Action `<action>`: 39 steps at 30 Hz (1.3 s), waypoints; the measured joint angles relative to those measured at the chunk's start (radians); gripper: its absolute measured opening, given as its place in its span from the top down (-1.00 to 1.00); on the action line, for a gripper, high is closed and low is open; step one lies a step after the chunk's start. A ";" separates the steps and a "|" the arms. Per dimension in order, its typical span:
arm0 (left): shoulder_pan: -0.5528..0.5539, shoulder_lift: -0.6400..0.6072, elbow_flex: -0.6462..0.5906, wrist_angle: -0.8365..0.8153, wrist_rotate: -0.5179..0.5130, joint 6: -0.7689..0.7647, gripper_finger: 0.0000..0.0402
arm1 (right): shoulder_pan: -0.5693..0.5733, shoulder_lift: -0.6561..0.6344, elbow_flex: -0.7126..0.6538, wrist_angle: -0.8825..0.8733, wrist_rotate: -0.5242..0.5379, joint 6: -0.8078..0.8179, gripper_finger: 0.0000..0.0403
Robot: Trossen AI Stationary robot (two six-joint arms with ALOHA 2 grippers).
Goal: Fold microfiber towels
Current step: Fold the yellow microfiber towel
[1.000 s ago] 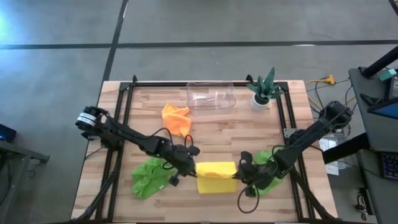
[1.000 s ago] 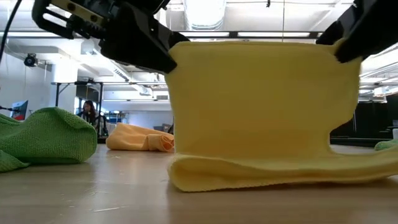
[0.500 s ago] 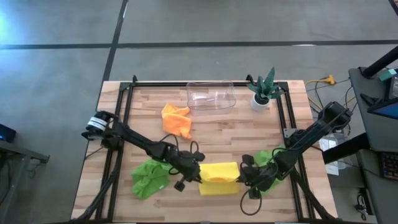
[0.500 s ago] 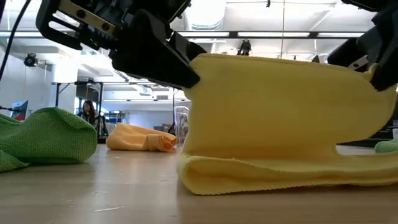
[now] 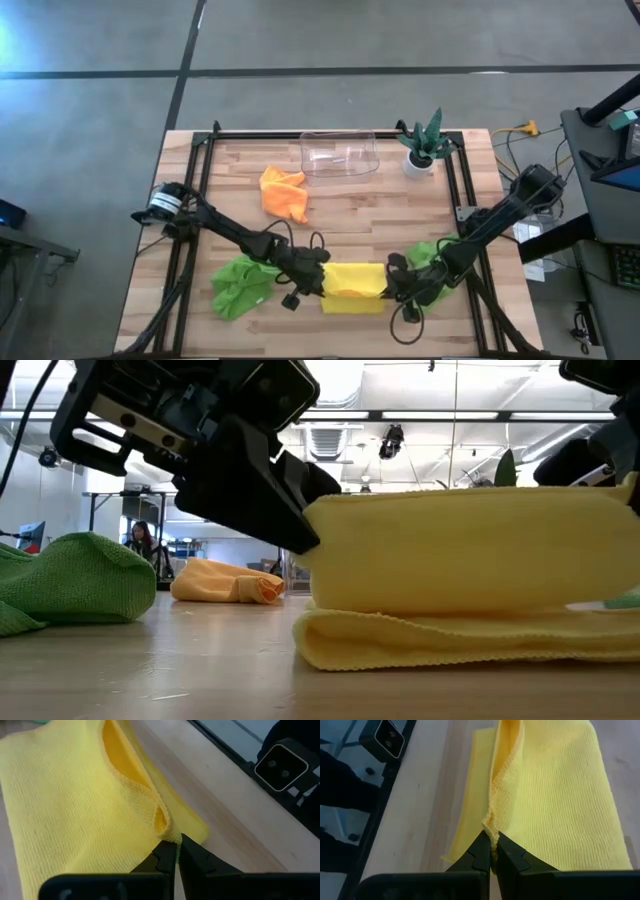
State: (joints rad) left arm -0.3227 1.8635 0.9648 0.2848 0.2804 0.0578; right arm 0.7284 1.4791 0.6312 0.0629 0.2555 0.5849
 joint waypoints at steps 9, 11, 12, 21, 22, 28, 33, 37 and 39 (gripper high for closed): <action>-0.002 0.017 -0.001 0.028 0.028 -0.001 1.00 | 0.007 0.066 0.000 0.075 -0.048 0.001 0.96; -0.006 0.017 0.002 0.038 0.030 -0.001 1.00 | 0.013 0.084 0.000 0.089 -0.052 0.000 0.96; -0.008 0.017 0.002 0.049 0.036 -0.001 1.00 | 0.016 0.090 0.000 0.098 -0.054 0.000 0.96; -0.026 0.017 0.003 0.081 0.060 -0.002 1.00 | 0.033 0.127 0.001 0.115 -0.054 -0.005 0.96; -0.028 0.017 0.006 0.082 0.060 -0.002 1.00 | 0.033 0.131 0.001 0.114 -0.054 -0.006 0.96; -0.031 0.032 0.041 0.082 0.066 -0.002 1.00 | 0.033 0.158 0.000 0.107 -0.071 -0.006 0.96; -0.037 0.105 0.110 0.078 0.125 -0.003 1.00 | 0.034 0.161 0.000 0.092 -0.083 -0.004 0.96; -0.037 0.154 0.160 0.069 0.156 -0.004 1.00 | 0.034 0.160 -0.001 0.073 -0.109 -0.002 0.96; -0.037 0.169 0.175 0.072 0.165 -0.017 1.00 | 0.034 0.160 0.000 0.058 -0.124 -0.002 0.96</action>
State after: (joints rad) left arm -0.3599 2.0324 1.1396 0.3571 0.4457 0.0405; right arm 0.7620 1.6386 0.6308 0.1211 0.1316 0.5829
